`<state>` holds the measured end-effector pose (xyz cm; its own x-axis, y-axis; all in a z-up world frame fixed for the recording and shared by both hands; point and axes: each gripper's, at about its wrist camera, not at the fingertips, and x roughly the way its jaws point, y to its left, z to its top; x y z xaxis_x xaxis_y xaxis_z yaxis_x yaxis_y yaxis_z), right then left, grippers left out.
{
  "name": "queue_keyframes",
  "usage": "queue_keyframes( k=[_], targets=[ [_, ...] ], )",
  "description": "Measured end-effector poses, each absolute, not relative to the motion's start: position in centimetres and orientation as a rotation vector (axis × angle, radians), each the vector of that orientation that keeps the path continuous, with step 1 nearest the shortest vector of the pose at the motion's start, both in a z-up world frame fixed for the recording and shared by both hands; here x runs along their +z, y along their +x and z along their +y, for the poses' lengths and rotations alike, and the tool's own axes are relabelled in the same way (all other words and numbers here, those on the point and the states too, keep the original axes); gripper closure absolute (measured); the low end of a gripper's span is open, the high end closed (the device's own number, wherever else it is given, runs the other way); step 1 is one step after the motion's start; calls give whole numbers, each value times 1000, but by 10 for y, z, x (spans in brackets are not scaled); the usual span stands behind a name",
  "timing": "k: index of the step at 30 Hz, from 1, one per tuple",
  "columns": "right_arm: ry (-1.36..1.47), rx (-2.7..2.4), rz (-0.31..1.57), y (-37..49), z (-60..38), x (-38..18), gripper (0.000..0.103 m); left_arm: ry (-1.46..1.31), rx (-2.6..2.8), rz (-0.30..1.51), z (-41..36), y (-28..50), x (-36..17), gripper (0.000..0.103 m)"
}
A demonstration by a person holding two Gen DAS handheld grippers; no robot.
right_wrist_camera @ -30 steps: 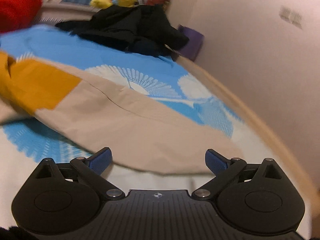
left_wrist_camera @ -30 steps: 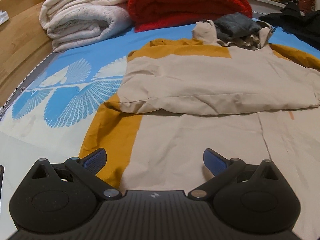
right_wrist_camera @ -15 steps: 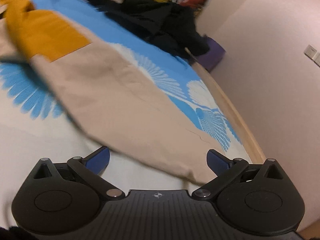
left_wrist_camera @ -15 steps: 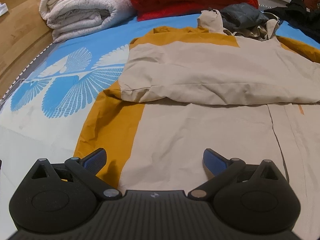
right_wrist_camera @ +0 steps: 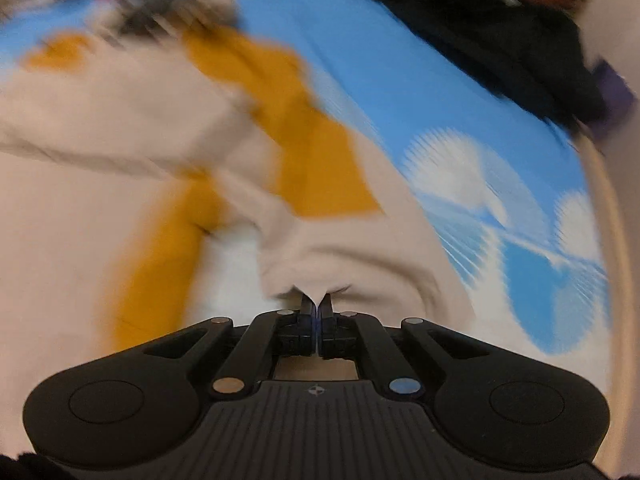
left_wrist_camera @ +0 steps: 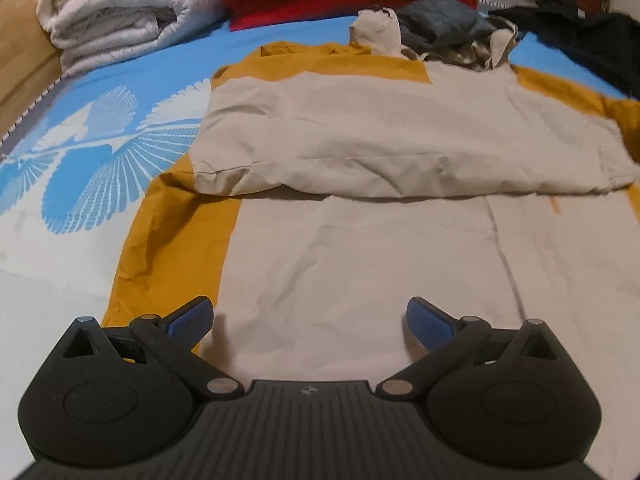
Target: Fold large clothes
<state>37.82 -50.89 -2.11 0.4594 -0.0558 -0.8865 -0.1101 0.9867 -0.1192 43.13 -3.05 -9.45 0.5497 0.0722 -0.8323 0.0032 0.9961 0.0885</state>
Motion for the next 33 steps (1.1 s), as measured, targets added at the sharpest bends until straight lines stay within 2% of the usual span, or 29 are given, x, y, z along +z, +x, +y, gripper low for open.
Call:
queue_keyframes(
  k=[4,9,10,11,12,13,16,22,24,25,26,28,31,33],
  targets=[
    [-64,216,967,408,-434,37,103,48,31,971,-28,429,-84,0],
    [17,377,831,488,-324,62,100,24,60,973,-17,434,-82,0],
    [33,392,772,506,-303,60,82,16,74,978,-12,437,-83,0],
    [22,386,722,521,-283,56,37,12,91,978,-6,440,-84,0],
    [-6,347,695,532,-267,54,20,12,112,974,-1,443,-85,0],
    [-61,286,630,536,-254,53,12,16,132,964,4,446,-84,0],
    [-199,184,465,535,-262,48,13,9,158,922,16,452,-81,0],
    [-53,-43,614,508,-397,-6,13,-81,113,860,31,465,-70,0],
    [-12,-110,612,491,-429,-29,17,-109,107,835,37,472,-64,0],
    [4,-141,599,486,-444,-40,31,-118,109,819,40,476,-61,0],
    [13,-163,587,482,-455,-49,62,-124,117,799,41,480,-58,0],
    [37,-177,616,480,-472,-67,92,-126,121,764,40,493,-54,0],
    [77,-159,691,476,-483,-97,91,-119,78,769,26,519,-48,0],
    [83,-147,687,454,-490,-111,82,-113,30,758,4,533,-38,0]
  ],
)
